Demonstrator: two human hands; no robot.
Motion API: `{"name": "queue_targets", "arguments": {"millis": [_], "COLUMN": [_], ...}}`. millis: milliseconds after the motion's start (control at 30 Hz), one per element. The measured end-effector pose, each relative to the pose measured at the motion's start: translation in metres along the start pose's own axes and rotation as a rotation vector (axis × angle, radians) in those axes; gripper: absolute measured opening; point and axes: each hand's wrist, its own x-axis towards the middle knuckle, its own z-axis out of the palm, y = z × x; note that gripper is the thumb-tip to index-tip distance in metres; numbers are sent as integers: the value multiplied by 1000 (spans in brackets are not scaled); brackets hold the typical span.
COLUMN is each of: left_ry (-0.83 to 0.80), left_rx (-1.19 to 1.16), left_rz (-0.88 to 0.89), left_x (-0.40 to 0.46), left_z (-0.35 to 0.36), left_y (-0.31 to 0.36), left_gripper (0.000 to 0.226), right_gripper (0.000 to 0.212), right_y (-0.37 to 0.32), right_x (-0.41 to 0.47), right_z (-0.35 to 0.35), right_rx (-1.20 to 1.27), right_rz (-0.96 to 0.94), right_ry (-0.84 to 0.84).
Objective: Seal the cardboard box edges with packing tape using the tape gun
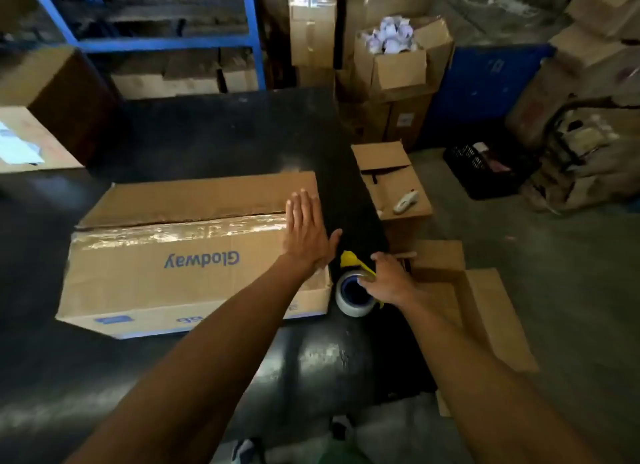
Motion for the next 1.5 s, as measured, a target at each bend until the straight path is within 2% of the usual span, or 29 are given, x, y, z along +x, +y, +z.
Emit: {"name": "queue_targets", "arguments": {"millis": [133,300,367,433,500,600,800,900,1000,1067,1133,1167,1233,1300,1367,1433,1500], "left_ry": [-27,-64,-66,-69,-66,-54,16,3,-50,-49,-24,-19,-75,-172,-229,-199,-115], "left_rx": [-12,-1,3,7,6,-22,-158,-186,-206,-438,-829,-992,-1292,-1555,-1793,-1941,-2063], "left_rz": [-69,-73,-73,-65,-59,-69,-178,-189,-102,-11,63,36,-134,-309,-380,-390,-365], "left_x": [-5,-6,-6,-6,-4,-6,-14,-13,-12,-13,-18,-22,-31,-38,-46,-58,-74], "left_z": [9,14,16,17,20,18,21,17,15,6,-11,-21,-44,-71,-96,-120,-140], "left_y": [2,3,3,2,0,2,11,10,1,-14,-42,-59,-96,-132,-167,-197,-217], "left_gripper": [77,72,72,72,71,70,67,67,69,65,49,40,30,44,64,76,77], "right_gripper": [73,46,35,26,25,26,41,41,32,34,43,49,56,57,57,55,56], "right_y": [-1,3,6,8,8,3,-26,-51,-88,-116,-143,-157,-185,-215,-242,-263,-279], "right_x": [3,13,13,9,3,5,8,3,-10,-21,-31,-36,-46,-58,-68,-72,-72], "right_z": [17,19,12,0,-15,-41,-92,-108,-116,-118,-120,-122,-123,-119,-108,-97,-86], "right_rx": [-101,-108,89,459,732,985,1307,1349,1295,1199,1069,994,854,817,780,674,531], "right_rz": [-4,-37,-22,55,131,170,144,76,-6,-92,-189,-244,-371,-518,-653,-737,-844], "right_ry": [-93,-87,-126,-166,-194,-233,-207,-265,-214,-154,-89,-54,10,43,88,203,315]}}
